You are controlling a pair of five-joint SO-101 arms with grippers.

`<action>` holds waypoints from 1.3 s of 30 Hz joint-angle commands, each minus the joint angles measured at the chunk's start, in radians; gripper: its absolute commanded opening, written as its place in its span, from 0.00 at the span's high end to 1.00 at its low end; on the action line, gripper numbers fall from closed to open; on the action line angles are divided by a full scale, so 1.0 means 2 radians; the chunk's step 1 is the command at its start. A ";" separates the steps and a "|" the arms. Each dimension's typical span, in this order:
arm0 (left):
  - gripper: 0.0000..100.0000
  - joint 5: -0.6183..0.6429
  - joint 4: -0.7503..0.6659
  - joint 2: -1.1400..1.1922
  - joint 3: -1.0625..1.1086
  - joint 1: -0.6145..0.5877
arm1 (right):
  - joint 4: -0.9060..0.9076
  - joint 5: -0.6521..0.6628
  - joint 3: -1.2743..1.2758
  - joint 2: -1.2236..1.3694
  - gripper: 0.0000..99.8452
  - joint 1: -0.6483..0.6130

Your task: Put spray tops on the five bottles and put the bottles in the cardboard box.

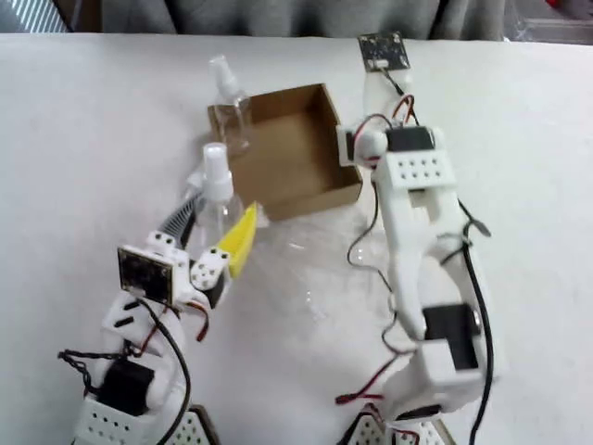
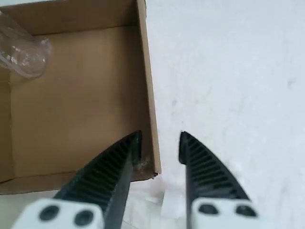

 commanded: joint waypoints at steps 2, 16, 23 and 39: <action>0.98 0.005 -0.011 -0.007 -0.030 -0.003 | 0.061 0.005 -0.107 0.058 0.85 0.005; 0.98 0.003 -0.011 -0.007 -0.030 -0.003 | 0.138 0.009 -0.251 0.215 0.84 -0.004; 0.98 0.003 -0.011 -0.007 -0.030 -0.003 | 0.166 0.054 -0.252 0.219 0.84 -0.017; 0.98 0.003 -0.011 -0.007 -0.030 -0.003 | 0.182 0.084 -0.257 0.267 0.98 -0.016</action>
